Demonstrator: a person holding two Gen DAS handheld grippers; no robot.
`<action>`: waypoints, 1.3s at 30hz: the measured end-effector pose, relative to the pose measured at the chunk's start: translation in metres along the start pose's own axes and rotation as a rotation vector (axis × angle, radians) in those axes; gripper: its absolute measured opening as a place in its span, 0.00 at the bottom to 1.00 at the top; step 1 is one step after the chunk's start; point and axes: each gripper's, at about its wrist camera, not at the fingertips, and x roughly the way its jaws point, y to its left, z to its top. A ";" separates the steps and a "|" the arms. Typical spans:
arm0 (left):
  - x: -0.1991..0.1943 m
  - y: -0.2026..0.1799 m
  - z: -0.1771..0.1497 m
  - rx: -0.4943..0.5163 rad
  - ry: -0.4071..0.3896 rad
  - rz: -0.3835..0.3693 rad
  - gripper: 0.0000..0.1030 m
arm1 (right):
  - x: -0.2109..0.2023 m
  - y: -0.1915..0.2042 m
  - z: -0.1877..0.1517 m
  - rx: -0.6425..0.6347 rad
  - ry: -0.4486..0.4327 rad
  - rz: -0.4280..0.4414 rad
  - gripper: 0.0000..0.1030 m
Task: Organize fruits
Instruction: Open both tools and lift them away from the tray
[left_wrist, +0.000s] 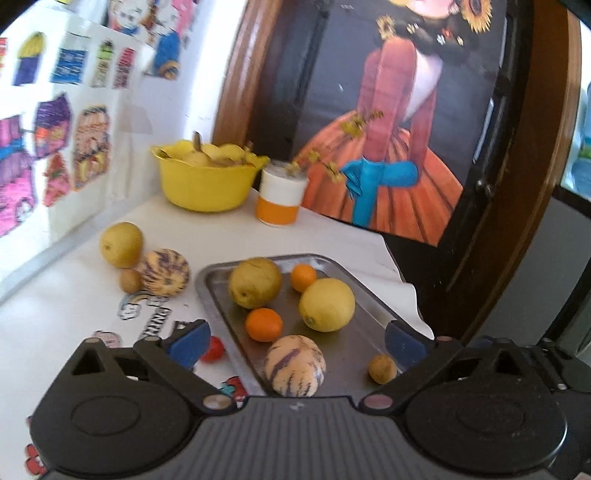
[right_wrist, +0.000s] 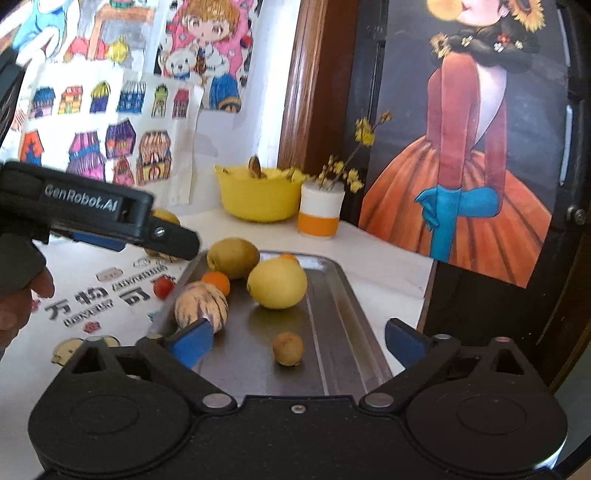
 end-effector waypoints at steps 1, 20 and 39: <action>-0.006 0.002 0.000 -0.002 -0.008 0.007 0.99 | -0.006 0.000 0.001 0.006 -0.006 0.000 0.99; -0.112 0.077 -0.059 -0.047 -0.004 0.238 1.00 | -0.062 0.077 0.000 -0.064 0.110 0.171 0.99; -0.139 0.136 -0.050 0.026 0.041 0.291 1.00 | -0.018 0.152 0.074 -0.293 0.373 0.575 0.99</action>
